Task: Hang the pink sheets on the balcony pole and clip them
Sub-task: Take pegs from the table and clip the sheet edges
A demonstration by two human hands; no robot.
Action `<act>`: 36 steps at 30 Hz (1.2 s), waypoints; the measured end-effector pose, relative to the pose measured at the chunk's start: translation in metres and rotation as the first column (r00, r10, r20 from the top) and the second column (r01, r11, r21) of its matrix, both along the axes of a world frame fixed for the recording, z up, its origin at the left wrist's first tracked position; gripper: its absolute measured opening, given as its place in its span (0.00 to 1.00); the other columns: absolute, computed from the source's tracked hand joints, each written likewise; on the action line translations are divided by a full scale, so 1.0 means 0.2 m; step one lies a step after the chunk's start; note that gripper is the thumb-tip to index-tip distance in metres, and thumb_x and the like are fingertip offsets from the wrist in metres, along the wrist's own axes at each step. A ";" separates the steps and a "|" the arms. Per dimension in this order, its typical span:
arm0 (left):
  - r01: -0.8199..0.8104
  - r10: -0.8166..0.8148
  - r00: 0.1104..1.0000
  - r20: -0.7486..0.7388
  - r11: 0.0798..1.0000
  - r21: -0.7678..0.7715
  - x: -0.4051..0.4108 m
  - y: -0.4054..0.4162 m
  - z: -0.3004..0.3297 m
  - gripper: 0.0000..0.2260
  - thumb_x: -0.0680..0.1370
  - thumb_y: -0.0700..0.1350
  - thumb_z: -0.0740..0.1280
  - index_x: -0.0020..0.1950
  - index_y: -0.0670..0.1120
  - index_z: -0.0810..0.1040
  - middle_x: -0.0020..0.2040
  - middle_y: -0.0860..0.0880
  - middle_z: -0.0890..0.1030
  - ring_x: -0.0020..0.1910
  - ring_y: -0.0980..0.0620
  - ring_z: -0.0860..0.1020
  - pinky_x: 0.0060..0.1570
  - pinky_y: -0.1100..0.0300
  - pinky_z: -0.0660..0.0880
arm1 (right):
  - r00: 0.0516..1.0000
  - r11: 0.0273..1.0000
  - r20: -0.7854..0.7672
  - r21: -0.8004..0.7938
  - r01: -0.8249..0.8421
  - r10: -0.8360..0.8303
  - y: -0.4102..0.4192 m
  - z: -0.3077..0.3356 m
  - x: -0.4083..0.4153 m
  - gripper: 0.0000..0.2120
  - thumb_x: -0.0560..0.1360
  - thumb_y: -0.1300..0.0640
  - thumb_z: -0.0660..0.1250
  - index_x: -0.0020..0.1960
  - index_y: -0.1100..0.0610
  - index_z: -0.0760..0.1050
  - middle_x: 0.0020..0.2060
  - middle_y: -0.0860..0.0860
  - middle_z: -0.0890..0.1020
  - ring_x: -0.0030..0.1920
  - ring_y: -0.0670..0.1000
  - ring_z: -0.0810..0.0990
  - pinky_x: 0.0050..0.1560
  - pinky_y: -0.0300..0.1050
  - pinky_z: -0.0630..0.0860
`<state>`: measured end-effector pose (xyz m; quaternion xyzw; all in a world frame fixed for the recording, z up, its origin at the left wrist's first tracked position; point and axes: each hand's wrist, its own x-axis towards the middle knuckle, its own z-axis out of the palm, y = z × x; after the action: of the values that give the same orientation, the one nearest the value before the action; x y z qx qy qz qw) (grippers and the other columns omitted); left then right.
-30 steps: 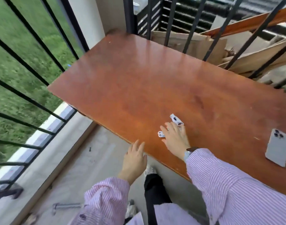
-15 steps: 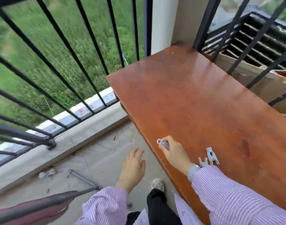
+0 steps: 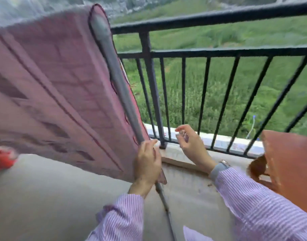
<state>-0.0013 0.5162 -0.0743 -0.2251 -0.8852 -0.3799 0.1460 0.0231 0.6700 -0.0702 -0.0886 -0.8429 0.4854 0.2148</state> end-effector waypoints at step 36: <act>-0.329 0.505 0.861 -0.064 0.648 0.687 -0.26 0.17 0.78 0.03 0.77 0.41 0.61 0.50 0.45 0.70 0.41 0.55 0.75 0.39 0.66 0.75 0.38 0.75 0.70 | 0.740 0.709 -0.400 -0.256 -0.657 0.541 -0.19 0.69 -0.67 0.07 0.75 0.63 0.62 0.43 0.52 0.74 0.30 0.49 0.76 0.24 0.49 0.71 0.23 0.37 0.66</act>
<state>-0.0541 0.5493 0.0824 0.0062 -0.6969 -0.5887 0.4095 -0.1106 0.6317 0.0680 0.2267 -0.6718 0.6900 0.1455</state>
